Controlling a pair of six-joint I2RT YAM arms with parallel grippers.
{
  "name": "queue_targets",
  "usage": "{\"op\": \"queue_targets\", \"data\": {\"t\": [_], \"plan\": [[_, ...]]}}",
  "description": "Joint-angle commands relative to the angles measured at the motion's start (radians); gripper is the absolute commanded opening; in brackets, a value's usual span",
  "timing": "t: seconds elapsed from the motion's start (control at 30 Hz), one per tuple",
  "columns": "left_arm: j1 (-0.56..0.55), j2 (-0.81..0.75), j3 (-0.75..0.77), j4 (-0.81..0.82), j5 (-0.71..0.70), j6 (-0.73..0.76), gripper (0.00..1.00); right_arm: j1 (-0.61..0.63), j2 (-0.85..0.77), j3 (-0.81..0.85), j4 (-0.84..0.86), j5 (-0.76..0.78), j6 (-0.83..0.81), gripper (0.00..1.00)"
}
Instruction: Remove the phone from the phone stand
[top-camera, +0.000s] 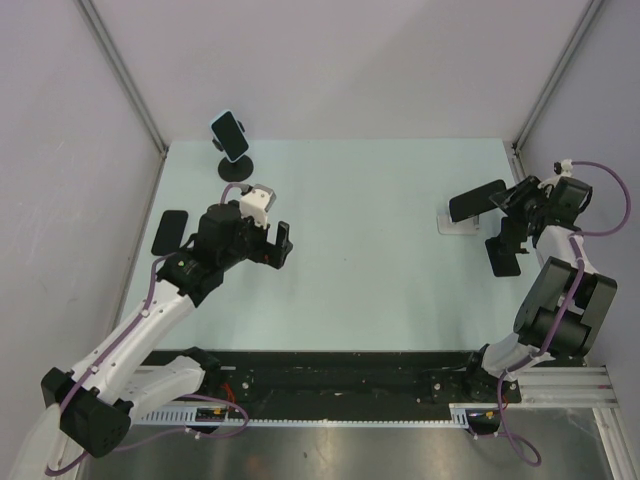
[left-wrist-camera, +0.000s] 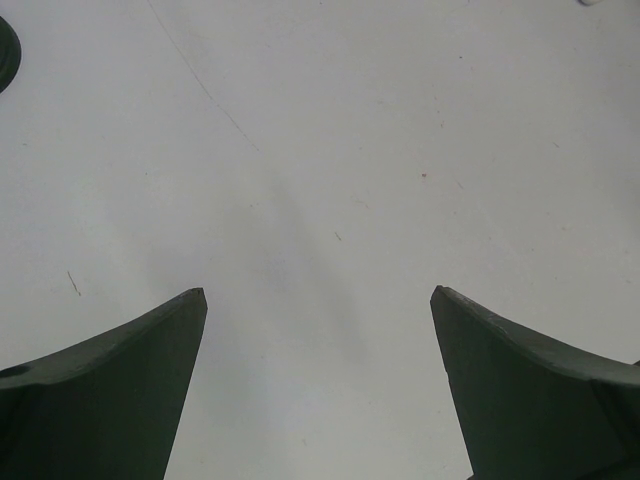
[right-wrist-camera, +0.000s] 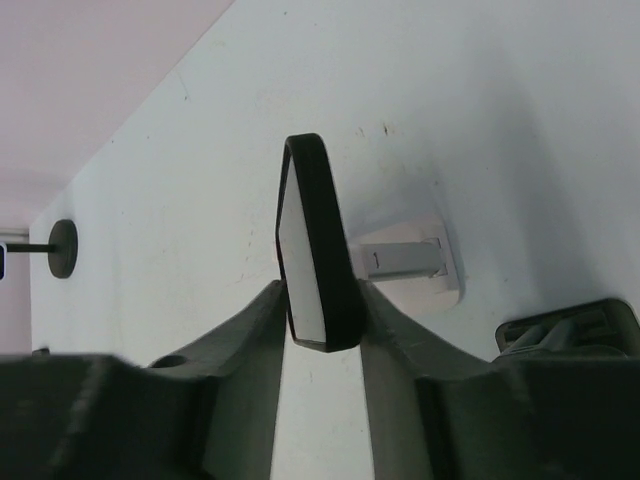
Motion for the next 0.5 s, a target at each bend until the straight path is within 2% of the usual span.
{"op": "queue_targets", "data": {"t": [0.0, 0.07, 0.1, 0.17, 0.2, 0.47], "plan": [[-0.008, 0.001, 0.0, 0.031, 0.026, 0.04, 1.0, -0.003, -0.002, -0.009, 0.085, -0.044, 0.014, 0.33], [-0.008, -0.001, 0.0, 0.031, 0.026, 0.04, 1.0, -0.005, -0.008, -0.012, 0.088, -0.044, 0.017, 0.25], [-0.008, -0.001, 0.001, 0.031, 0.024, 0.04, 1.0, -0.006, -0.011, -0.014, 0.089, -0.043, 0.017, 0.17], [-0.007, 0.001, 0.0, 0.031, 0.026, 0.04, 1.0, -0.008, -0.017, -0.019, 0.092, -0.041, 0.018, 0.1], [-0.008, 0.001, 0.0, 0.033, 0.026, 0.04, 1.0, -0.009, -0.026, -0.02, 0.094, -0.04, 0.018, 0.02], [-0.007, 0.004, -0.002, 0.036, 0.035, 0.064, 1.0, -0.009, -0.132, -0.034, 0.112, -0.055, 0.043, 0.0]]}}
